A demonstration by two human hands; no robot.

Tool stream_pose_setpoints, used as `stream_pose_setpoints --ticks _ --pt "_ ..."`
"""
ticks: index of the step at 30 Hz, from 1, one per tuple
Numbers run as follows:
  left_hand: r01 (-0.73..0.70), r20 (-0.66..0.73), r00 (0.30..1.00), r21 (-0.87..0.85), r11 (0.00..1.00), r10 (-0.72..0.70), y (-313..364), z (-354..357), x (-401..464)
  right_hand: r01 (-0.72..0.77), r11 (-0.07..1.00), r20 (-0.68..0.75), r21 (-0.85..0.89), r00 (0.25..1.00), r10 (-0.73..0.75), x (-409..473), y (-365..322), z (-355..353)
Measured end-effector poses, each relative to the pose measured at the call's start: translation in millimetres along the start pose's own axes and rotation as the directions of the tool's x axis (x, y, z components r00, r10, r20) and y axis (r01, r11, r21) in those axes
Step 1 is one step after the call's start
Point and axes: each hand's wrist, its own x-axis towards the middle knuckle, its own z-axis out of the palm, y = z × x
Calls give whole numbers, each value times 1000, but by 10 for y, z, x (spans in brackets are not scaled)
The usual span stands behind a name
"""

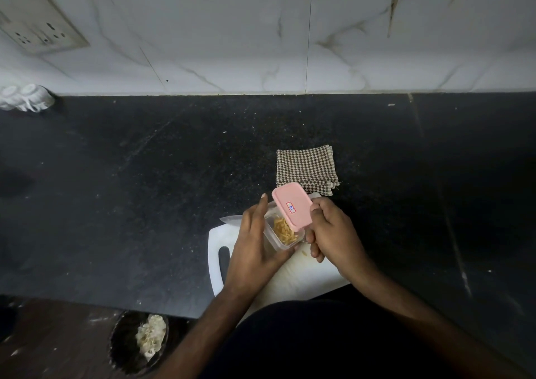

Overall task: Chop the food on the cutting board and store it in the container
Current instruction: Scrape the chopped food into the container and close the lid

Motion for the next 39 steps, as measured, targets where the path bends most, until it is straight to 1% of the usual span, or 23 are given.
stream_pose_setpoints --ticks 3,6,8,12,14,17,19,21,23,25,27,30,34,36,37,38,39 --pt "-28 24 999 -14 1000 28 49 8 11 -16 992 63 -126 998 24 -5 25 26" --pt "-29 20 999 -18 999 30 47 18 13 -10 984 127 -177 991 33 -21 29 21" --pt "-25 11 1000 -39 999 25 46 15 5 30 977 141 -212 990 0 -44 15 7" --pt "-31 -3 1000 -48 998 31 27 23 -6 121 932 156 -342 985 -71 -85 5 -14" --pt "-33 -12 999 -42 999 32 14 24 -1 147 923 152 -355 983 -98 -98 11 -16" --pt "-38 -24 999 -53 998 37 27 20 11 146 938 111 -315 987 -116 -100 -3 -35" --pt "-68 -32 997 -56 996 66 35 17 18 143 945 132 -296 985 -108 -99 -3 -37" --pt "-96 -50 994 -50 994 94 37 21 17 133 940 158 -314 984 -86 -100 1 -24" --pt "-98 -77 993 -54 994 94 39 22 7 94 942 162 -323 986 -43 -90 -1 -12" --pt "-86 -87 993 -60 994 81 33 21 -1 24 964 177 -267 984 25 -79 4 -1" --pt "-86 -91 993 -51 995 81 23 19 9 -28 985 193 -169 979 61 -67 15 5" --pt "-88 -111 991 -56 995 81 21 16 33 -47 998 167 -44 984 54 -65 12 -1" --pt "-88 -102 991 -76 993 80 4 39 73 -34 999 131 28 991 30 -61 -4 -20" --pt "-63 -58 997 -163 985 54 10 29 85 -29 998 115 50 993 23 -54 -2 -38" --pt "-32 -41 999 -246 969 22 33 12 78 -23 998 110 57 994 17 -51 1 -51" --pt "22 -38 999 -342 939 -37 72 -9 63 -16 998 110 65 994 8 -46 5 -72" --pt "101 -35 991 -436 894 -129 120 -32 50 -4 998 120 67 993 -4 -44 4 -103"
